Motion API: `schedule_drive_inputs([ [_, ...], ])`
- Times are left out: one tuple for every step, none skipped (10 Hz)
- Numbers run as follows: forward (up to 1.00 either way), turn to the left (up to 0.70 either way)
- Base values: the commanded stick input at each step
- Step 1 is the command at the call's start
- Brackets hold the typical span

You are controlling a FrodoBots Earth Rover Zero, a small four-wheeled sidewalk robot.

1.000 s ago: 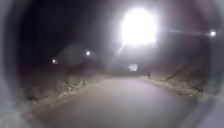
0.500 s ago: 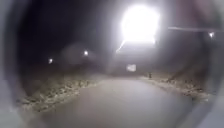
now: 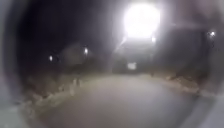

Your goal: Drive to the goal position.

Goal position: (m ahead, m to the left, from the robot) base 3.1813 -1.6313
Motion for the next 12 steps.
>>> schedule_drive_inputs([
  [1.0, 0.0],
  [1.0, 0.0],
  [1.0, 0.0],
  [1.0, 0.0],
  [1.0, 0.0],
  [1.0, 0.0],
  [1.0, 0.0],
  [1.0, 0.0],
  [1.0, 0.0],
  [1.0, 0.0],
  [1.0, 0.0],
  [1.0, 0.0],
])
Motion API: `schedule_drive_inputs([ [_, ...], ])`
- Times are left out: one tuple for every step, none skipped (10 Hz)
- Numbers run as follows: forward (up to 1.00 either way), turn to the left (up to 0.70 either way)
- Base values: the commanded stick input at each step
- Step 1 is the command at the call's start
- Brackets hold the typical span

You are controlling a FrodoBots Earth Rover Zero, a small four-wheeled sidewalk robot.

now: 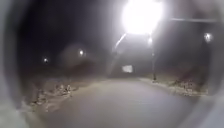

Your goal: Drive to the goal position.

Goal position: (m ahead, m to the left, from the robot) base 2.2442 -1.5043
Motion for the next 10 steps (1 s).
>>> schedule_drive_inputs([
  [1.0, 0.0],
  [1.0, 0.0],
  [1.0, 0.0],
  [1.0, 0.0],
  [1.0, 0.0],
  [1.0, 0.0],
  [1.0, 0.0],
  [1.0, 0.0],
  [1.0, 0.0],
  [1.0, 0.0],
])
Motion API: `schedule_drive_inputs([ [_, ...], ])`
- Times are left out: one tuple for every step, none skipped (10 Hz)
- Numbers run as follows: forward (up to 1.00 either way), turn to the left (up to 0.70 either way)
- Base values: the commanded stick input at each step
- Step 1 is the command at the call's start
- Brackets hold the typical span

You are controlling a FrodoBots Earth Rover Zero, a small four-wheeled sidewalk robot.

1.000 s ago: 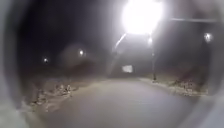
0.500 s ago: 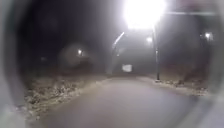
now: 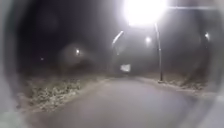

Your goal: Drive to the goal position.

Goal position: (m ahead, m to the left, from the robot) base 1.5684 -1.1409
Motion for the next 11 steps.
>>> schedule_drive_inputs([
  [1.0, 0.0],
  [1.0, 0.0],
  [1.0, 0.0],
  [1.0, 0.0],
  [1.0, 0.0],
  [1.0, 0.0],
  [1.0, 0.01],
  [1.0, 0.02],
  [1.0, 0.03],
  [1.0, 0.04],
  [1.0, 0.05],
])
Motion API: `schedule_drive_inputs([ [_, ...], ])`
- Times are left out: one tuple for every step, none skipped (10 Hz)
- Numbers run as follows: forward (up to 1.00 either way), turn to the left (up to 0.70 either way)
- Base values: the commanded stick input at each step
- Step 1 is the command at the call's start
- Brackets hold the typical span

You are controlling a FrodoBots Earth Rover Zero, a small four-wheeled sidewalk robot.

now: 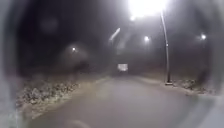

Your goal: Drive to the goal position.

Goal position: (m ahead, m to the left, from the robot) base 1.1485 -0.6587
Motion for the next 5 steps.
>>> schedule_drive_inputs([
  [1.0, 0.04],
  [1.0, 0.03],
  [1.0, 0.02],
  [1.0, 0.01],
  [1.0, 0.0],
])
